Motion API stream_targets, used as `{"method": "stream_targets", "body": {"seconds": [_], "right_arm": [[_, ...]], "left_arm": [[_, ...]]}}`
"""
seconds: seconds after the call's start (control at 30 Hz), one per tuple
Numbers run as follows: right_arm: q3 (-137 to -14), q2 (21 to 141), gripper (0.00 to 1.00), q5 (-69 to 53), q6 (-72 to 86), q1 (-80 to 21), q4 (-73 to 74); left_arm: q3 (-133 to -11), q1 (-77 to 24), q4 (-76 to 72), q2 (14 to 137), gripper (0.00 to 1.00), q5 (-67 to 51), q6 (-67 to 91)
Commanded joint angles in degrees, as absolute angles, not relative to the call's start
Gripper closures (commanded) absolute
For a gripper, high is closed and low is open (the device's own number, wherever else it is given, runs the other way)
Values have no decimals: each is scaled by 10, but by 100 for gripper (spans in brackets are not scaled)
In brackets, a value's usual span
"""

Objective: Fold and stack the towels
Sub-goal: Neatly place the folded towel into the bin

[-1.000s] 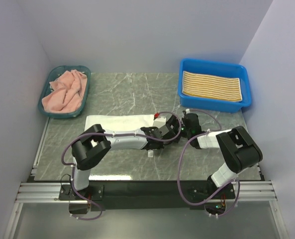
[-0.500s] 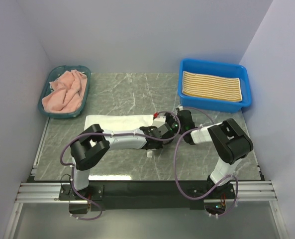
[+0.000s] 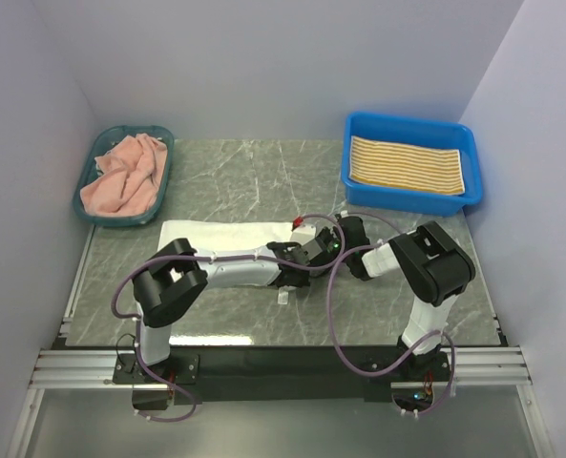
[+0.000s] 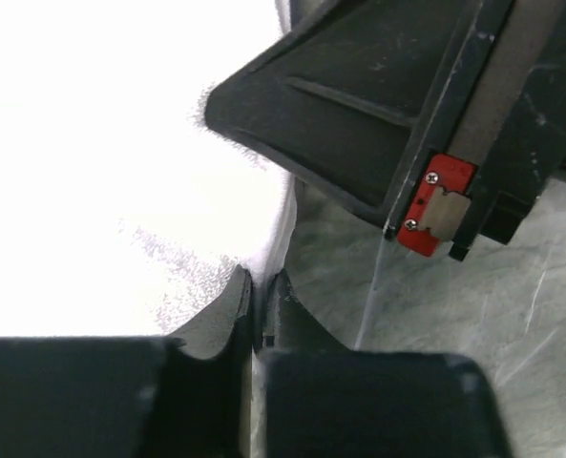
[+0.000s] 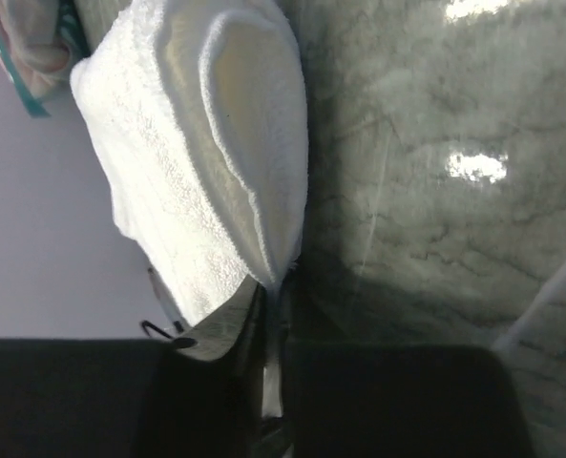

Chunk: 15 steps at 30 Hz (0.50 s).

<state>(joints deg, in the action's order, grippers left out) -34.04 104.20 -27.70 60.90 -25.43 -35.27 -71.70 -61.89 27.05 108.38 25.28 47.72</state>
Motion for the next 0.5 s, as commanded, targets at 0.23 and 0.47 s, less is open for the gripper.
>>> {"method": "stream_targets", "body": {"seconds": [0.23, 0.47], "right_arm": [[-366, 953, 100, -258, 559, -262, -226], [-385, 930, 100, -254, 560, -263, -177]], "left_arm": [[-737, -650, 301, 1012, 24, 322, 467], [-772, -693, 331, 1040, 9, 417, 438]]}}
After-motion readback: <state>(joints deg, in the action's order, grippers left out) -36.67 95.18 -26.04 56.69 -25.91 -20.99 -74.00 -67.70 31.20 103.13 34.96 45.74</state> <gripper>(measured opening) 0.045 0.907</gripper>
